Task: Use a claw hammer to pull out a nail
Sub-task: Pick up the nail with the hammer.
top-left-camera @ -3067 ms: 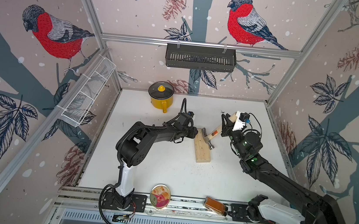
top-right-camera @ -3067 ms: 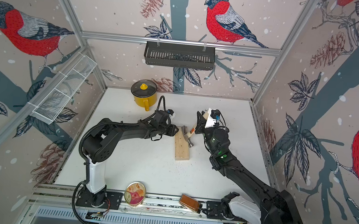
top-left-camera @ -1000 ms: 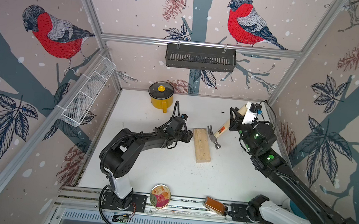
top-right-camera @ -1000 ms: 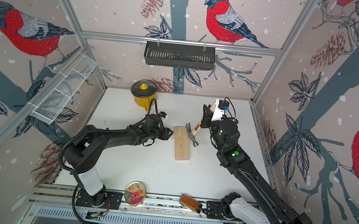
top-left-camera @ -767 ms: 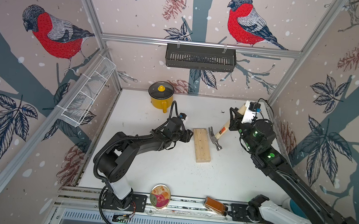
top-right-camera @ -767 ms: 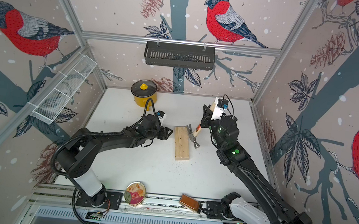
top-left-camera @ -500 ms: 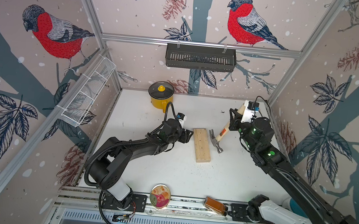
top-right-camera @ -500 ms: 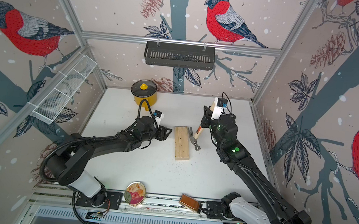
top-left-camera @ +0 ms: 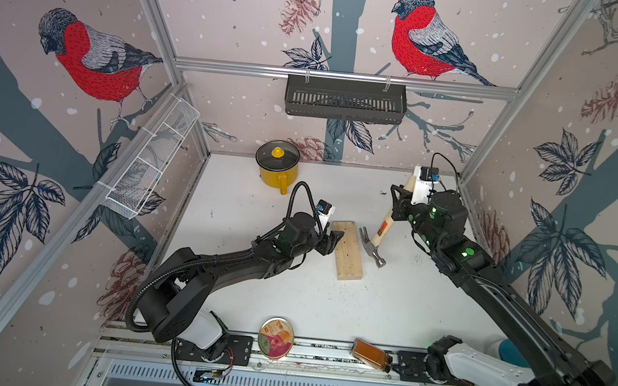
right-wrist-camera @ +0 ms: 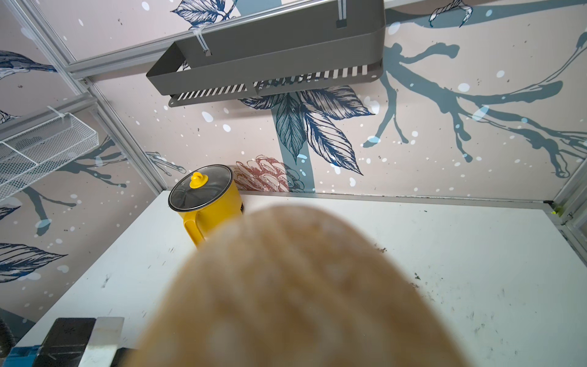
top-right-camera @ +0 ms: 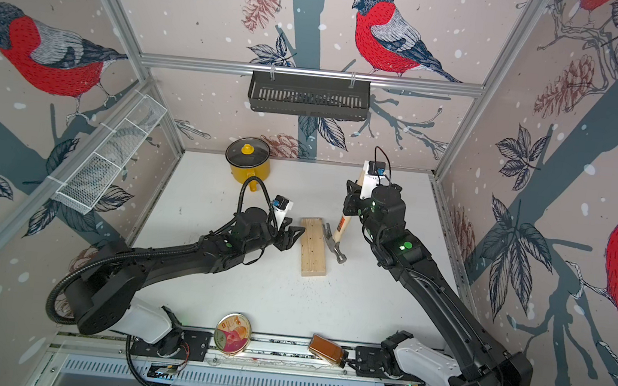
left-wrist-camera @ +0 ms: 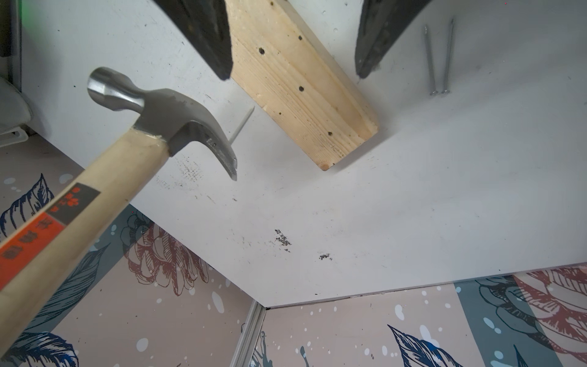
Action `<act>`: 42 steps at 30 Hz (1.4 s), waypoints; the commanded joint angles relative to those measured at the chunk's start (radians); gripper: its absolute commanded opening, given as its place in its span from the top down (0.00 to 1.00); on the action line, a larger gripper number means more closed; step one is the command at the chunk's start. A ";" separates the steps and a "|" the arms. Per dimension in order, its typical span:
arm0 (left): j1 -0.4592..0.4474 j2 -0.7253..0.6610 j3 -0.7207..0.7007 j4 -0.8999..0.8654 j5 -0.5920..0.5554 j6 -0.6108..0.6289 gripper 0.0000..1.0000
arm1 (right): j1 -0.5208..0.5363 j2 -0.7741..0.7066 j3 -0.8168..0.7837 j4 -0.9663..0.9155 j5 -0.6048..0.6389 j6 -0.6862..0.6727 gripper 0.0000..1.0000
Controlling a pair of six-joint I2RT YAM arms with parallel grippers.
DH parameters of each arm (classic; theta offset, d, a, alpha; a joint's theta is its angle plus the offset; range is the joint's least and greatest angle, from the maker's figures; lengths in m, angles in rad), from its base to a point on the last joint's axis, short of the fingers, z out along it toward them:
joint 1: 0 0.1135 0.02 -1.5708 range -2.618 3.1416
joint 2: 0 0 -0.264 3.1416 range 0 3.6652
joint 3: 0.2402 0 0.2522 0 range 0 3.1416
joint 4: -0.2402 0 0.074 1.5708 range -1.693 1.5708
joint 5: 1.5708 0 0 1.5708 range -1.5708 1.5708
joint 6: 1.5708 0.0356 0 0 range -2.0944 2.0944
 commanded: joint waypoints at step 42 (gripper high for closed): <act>-0.187 0.146 0.149 -0.123 -0.216 0.257 0.55 | -0.007 0.095 0.238 -0.094 -0.164 0.007 1.00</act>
